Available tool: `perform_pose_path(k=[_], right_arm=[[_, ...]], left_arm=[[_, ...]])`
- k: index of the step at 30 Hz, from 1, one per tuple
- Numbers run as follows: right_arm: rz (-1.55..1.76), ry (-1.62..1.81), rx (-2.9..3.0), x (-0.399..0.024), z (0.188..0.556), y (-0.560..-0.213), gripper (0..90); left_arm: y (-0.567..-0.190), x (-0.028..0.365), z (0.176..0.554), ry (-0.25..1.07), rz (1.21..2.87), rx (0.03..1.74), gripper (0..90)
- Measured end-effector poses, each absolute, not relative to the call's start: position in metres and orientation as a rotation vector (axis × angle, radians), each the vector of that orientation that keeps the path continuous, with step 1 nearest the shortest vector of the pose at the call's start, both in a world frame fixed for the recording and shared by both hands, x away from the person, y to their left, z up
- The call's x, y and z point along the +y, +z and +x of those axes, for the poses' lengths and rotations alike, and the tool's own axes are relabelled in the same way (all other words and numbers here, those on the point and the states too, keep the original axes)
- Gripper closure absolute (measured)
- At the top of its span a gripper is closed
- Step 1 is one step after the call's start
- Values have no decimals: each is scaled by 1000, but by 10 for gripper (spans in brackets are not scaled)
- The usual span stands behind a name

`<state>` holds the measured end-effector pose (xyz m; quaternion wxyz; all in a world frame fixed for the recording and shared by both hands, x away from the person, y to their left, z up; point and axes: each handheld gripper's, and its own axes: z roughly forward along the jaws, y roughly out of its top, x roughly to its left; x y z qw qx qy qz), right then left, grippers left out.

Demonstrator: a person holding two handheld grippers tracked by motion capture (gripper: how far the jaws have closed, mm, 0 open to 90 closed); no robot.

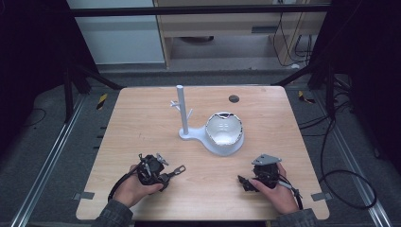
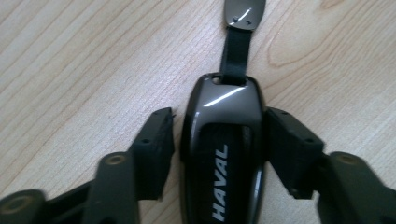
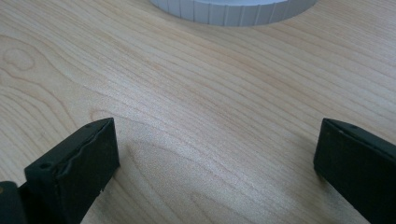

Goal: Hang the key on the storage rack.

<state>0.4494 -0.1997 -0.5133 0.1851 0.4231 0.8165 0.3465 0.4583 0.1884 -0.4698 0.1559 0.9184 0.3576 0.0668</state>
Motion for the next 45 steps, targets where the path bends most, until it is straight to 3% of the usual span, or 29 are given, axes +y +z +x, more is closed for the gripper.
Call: perform_pose_path(k=[14,31,45], right_arm=[[1195,977,2301,-200,449,-513,4],[1192,976,2301,-200,449,-513,4],[1194,975,2302,-200,449,-513,4]], left_arm=[[-458,192,455,201,2578,1010,488],[-350,215,473,394,2398,967,489],[-271,212,507,543,2369,949,489]])
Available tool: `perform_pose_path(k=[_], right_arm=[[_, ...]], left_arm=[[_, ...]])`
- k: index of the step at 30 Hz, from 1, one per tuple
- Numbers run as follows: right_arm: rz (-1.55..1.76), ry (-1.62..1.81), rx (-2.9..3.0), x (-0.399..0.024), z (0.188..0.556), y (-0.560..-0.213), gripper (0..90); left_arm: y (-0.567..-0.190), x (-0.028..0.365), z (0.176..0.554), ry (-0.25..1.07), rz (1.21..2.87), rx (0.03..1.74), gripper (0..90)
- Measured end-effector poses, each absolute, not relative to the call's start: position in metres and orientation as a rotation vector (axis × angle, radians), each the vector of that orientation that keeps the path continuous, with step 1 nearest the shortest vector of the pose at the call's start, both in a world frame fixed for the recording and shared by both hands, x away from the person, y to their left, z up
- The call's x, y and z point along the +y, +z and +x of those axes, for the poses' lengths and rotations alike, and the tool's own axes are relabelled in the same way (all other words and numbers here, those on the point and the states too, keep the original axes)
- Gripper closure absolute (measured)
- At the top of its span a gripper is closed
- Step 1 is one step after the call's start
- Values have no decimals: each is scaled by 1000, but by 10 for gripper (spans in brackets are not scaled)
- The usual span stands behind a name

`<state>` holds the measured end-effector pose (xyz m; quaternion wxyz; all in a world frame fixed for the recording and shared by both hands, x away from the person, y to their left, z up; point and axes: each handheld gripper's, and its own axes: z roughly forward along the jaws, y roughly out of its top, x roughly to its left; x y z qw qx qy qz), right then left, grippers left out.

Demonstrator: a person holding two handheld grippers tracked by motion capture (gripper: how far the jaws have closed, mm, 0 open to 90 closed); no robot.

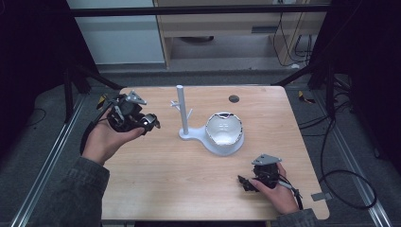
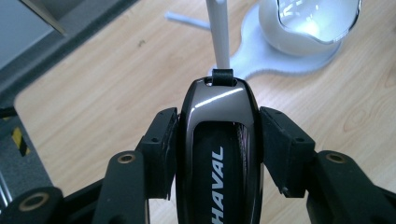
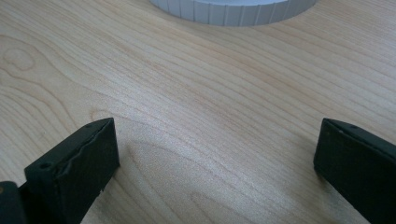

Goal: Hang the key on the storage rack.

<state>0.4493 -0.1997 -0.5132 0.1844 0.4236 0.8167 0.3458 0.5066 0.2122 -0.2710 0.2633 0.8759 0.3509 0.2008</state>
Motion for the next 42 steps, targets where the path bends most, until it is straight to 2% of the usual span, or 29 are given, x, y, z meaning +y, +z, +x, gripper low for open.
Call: perform_pose_path(k=[15,42], right_arm=[[1193,977,2301,-200,449,-513,4],[1192,978,2302,-200,449,-513,4]], left_arm=[[-236,197,521,576,2377,921,488],[-228,179,530,593,2394,888,488]])
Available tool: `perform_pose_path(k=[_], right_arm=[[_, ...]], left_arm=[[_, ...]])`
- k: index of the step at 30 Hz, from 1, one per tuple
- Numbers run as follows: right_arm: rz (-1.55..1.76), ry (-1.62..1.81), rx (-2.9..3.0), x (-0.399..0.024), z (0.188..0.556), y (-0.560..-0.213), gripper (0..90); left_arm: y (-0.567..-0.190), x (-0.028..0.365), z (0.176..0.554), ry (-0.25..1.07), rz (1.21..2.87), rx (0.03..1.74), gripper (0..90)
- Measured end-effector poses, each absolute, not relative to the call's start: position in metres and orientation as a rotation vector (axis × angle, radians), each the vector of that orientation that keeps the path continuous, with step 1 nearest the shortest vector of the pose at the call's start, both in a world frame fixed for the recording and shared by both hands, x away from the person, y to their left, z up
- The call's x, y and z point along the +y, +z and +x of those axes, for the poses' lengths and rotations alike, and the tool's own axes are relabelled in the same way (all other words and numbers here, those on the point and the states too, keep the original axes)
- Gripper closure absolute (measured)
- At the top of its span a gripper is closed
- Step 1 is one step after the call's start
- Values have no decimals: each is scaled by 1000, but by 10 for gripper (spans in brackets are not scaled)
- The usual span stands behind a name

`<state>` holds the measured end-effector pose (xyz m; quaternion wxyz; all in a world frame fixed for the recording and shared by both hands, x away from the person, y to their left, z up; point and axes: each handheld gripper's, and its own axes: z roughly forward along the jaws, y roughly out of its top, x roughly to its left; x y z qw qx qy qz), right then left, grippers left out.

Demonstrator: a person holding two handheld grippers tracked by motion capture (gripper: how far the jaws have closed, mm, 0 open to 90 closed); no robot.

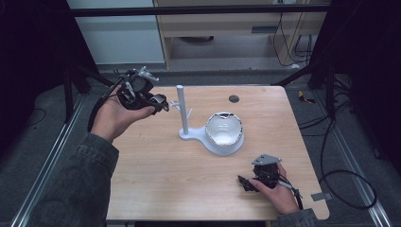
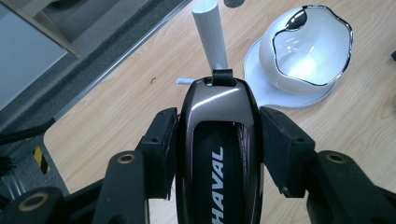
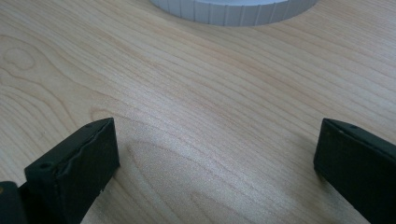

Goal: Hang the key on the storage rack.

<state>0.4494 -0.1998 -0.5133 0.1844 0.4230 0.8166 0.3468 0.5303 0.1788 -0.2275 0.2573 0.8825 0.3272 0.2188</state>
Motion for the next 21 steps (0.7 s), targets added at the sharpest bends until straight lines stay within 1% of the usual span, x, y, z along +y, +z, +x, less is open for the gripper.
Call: perform_pose_path(k=[10,21], right_arm=[[1192,977,2302,-200,449,-513,4],[1188,978,2304,-200,449,-513,4]], left_arm=[[-229,169,540,606,2411,885,488],[-239,164,553,622,2412,913,488]])
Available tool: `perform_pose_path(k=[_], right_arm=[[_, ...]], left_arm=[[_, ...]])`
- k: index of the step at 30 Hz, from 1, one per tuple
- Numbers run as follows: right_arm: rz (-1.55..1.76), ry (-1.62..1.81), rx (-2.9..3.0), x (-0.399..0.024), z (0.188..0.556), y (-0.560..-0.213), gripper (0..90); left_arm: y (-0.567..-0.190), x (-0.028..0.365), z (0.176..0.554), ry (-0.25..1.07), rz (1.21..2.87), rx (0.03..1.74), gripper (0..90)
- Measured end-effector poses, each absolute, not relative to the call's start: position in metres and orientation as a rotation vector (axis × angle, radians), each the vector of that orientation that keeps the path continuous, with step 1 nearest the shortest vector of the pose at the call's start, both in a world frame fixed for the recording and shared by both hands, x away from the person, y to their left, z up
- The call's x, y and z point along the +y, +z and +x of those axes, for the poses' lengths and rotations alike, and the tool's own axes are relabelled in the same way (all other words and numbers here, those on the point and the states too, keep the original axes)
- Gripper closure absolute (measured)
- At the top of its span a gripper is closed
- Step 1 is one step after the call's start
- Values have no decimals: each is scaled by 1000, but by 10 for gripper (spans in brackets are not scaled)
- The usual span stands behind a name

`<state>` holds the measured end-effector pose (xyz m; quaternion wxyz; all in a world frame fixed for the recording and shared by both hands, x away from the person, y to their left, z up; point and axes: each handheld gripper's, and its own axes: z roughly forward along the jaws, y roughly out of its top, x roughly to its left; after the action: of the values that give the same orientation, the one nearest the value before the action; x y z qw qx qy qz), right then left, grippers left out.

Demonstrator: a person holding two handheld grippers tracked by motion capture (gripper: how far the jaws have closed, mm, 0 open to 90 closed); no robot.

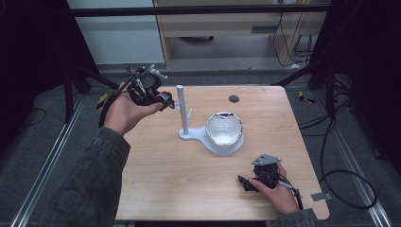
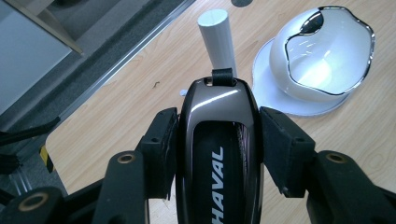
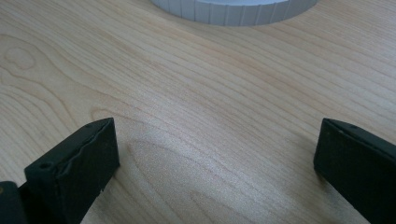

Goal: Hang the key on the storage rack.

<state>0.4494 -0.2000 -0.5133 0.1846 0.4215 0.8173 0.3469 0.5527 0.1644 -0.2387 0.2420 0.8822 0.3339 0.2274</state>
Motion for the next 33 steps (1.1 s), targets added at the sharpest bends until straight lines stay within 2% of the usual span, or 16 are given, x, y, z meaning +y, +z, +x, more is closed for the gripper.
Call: perform_pose_path(k=[11,33], right_arm=[[1190,975,2306,-200,449,-513,4],[1190,976,2305,-200,449,-513,4]], left_arm=[[-252,169,559,617,2413,936,488],[-304,183,562,565,2408,991,488]])
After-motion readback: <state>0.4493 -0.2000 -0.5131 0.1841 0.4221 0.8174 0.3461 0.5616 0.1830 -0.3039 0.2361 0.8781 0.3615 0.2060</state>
